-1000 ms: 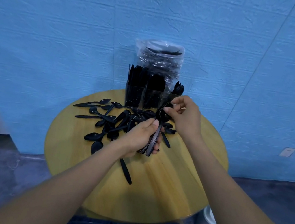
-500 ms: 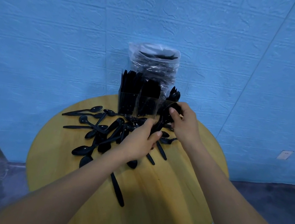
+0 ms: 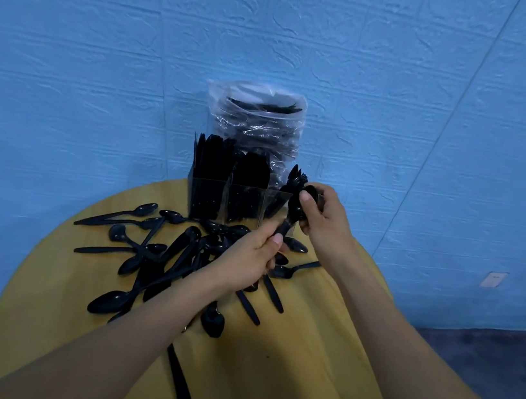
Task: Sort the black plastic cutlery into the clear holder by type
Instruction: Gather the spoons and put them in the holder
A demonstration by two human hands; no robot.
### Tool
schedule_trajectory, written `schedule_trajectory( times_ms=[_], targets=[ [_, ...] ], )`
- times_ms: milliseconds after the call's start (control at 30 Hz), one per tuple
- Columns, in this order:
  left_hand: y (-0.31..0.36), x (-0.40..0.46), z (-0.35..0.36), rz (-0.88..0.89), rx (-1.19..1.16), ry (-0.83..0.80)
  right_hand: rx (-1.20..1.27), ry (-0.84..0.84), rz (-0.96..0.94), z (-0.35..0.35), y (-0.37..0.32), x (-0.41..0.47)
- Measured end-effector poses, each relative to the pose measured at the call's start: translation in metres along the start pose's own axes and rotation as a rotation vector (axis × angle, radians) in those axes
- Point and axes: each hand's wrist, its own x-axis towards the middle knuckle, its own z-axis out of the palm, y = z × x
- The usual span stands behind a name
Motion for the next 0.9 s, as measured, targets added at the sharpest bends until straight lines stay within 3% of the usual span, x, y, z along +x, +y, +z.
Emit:
schedule_trajectory(
  times_ms=[167,333,567,700,900],
  targets=[
    [0.001,0.03,-0.009,0.039,-0.026,-0.018,-0.173,0.001,0.03,-0.014,-0.001,0.032],
    [0.009,0.069,-0.025,0.072,-0.021,0.043,-0.253,0.105,-0.028,-0.017,-0.01,0.069],
    [-0.017,0.079,-0.048,0.321,0.706,0.391,-0.328,0.391,-0.068,-0.026,-0.011,0.12],
    [-0.032,0.082,-0.054,0.444,0.989,0.386,-0.361,0.462,-0.073,-0.017,-0.002,0.135],
    [-0.04,0.091,-0.055,0.53,1.126,0.31,-0.529,0.443,-0.169,0.008,0.014,0.134]
  ],
)
